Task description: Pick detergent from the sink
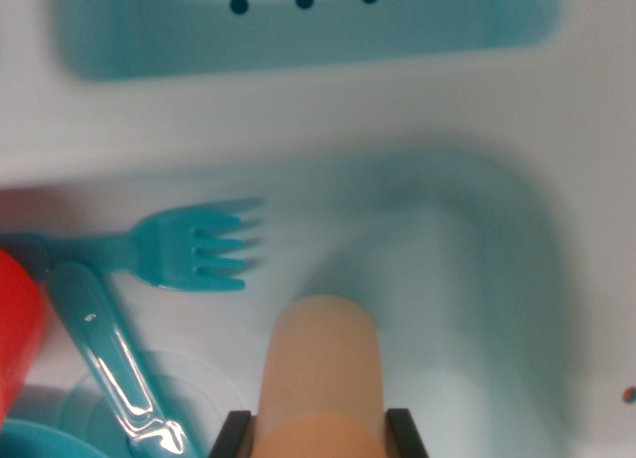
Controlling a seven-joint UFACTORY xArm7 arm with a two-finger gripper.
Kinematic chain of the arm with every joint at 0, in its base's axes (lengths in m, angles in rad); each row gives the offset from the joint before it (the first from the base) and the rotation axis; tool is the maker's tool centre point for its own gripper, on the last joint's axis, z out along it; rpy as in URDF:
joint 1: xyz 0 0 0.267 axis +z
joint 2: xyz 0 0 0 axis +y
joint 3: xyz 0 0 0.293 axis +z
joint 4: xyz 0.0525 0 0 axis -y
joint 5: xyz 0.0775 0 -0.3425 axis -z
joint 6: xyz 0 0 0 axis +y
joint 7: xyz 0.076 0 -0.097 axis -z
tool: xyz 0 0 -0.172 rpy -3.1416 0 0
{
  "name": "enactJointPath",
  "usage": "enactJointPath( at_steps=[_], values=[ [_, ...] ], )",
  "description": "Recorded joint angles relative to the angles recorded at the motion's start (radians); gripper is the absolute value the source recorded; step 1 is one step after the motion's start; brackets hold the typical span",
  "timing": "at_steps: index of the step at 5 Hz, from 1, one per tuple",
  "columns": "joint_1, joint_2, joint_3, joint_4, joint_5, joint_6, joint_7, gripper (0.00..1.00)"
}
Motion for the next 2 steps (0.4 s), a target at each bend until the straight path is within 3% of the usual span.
enactJointPath(
  at_steps=[2],
  values=[
    [0.0002, -0.003, 0.000, 0.010, -0.0003, 0.013, 0.000, 1.00]
  ],
)
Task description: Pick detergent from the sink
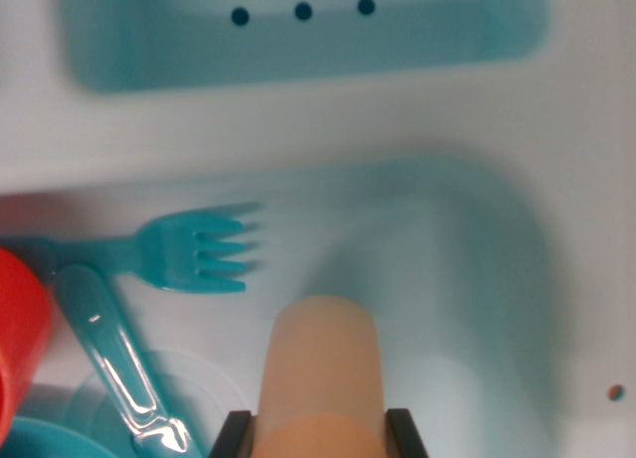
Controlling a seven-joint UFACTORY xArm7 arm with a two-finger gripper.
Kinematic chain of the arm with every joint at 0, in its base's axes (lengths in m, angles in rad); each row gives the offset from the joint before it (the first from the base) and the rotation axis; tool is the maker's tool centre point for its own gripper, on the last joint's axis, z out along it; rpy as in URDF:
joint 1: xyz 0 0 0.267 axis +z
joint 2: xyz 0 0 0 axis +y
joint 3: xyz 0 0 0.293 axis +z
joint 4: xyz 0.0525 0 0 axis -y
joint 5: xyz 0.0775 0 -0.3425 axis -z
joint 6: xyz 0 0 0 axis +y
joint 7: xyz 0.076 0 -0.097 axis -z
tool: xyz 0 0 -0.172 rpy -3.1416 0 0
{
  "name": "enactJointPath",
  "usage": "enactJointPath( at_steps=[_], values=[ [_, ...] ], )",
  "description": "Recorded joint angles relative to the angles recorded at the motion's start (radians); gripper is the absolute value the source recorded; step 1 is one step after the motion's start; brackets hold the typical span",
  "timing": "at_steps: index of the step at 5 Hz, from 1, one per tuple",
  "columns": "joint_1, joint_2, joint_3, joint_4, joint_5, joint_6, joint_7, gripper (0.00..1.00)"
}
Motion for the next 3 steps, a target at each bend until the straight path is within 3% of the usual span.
enactJointPath(
  at_steps=[3],
  values=[
    [0.0006, -0.011, 0.000, 0.036, -0.0011, 0.047, -0.001, 1.00]
  ],
)
